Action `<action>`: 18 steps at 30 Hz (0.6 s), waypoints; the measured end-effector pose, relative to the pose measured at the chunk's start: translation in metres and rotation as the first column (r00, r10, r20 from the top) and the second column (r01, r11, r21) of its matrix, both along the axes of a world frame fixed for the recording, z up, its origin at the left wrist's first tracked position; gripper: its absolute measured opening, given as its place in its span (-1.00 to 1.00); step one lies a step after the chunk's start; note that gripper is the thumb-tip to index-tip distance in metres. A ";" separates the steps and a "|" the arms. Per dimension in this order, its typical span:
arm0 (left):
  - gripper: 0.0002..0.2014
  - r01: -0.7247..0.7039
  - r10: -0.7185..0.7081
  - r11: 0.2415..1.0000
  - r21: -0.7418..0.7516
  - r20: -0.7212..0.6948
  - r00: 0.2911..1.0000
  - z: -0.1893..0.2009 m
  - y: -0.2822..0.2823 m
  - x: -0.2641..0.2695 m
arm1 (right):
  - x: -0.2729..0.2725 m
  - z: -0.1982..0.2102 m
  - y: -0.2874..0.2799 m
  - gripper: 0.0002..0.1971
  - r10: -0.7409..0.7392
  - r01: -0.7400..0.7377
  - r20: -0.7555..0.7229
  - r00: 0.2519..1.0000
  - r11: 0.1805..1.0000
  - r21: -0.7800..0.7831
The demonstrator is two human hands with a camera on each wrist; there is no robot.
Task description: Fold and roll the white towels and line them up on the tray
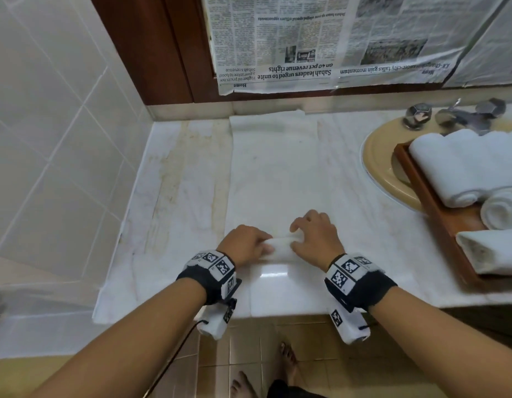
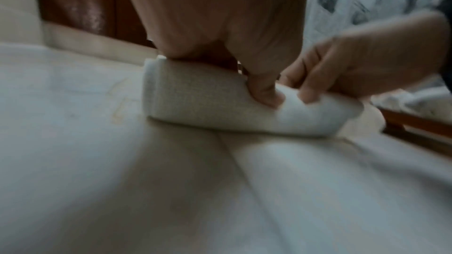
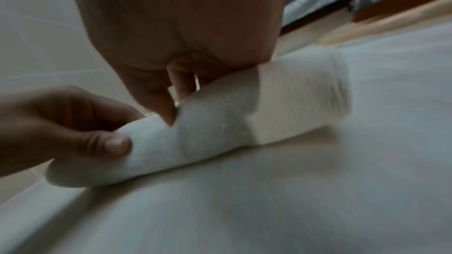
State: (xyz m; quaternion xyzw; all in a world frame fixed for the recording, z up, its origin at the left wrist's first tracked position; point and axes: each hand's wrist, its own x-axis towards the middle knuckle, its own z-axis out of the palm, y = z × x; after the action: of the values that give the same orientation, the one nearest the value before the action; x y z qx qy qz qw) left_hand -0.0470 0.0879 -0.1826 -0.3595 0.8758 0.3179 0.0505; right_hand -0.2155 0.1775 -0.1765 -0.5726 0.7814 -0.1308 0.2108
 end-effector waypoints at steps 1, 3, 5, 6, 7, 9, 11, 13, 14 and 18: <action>-0.78 -0.010 0.010 1.000 0.002 -0.003 1.000 0.000 -0.001 -0.001 | 0.007 -0.005 0.005 -0.74 -0.010 -0.003 -0.114 0.993 0.994 -0.108; -0.78 -0.027 0.027 0.997 -0.075 -0.004 1.000 -0.004 -0.001 -0.004 | 0.021 -0.014 0.014 -0.69 0.073 -0.121 -0.241 0.968 0.975 -0.188; -0.79 -0.100 0.087 0.971 -0.215 -0.067 0.994 -0.009 0.000 -0.007 | 0.027 -0.020 0.017 -0.59 0.168 -0.218 -0.329 0.929 0.969 -0.120; -0.80 -0.131 0.100 0.948 -0.288 -0.121 0.988 -0.010 0.002 -0.008 | 0.026 -0.022 0.016 -0.57 0.188 -0.239 -0.369 0.910 0.966 -0.097; -0.83 -0.128 0.072 0.928 -0.351 -0.169 0.983 -0.010 0.005 -0.009 | 0.024 -0.024 0.014 -0.56 0.195 -0.252 -0.401 0.895 0.963 -0.094; -0.82 -0.059 -0.047 0.893 -0.447 -0.222 0.974 -0.011 0.011 -0.007 | 0.021 -0.023 0.008 -0.57 0.212 -0.276 -0.417 0.884 0.956 -0.098; -0.72 0.031 -0.128 0.874 -0.485 -0.168 0.977 -0.014 0.016 -0.002 | 0.018 -0.018 0.001 -0.65 0.216 -0.255 -0.318 0.923 0.963 -0.084; -0.64 0.094 -0.169 0.858 -0.506 -0.104 0.980 -0.017 0.015 0.001 | 0.012 -0.012 -0.007 -0.70 0.200 -0.206 -0.142 0.969 0.978 -0.025; -0.65 0.099 -0.172 0.851 -0.515 -0.097 0.980 -0.015 0.013 0.001 | 0.008 -0.007 -0.010 -0.71 0.186 -0.186 -0.050 0.981 0.983 0.013; -0.69 0.102 -0.109 0.941 -0.323 -0.003 0.994 -0.003 0.006 -0.006 | -0.009 0.009 -0.015 -0.70 0.070 -0.117 0.272 0.960 0.980 0.162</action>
State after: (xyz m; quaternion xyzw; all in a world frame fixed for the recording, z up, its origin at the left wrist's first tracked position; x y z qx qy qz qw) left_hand -0.0530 0.0944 -0.1852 -0.3121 0.9345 0.1713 -0.0012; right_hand -0.2250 0.1626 -0.1676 -0.5653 0.7267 -0.1263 0.3693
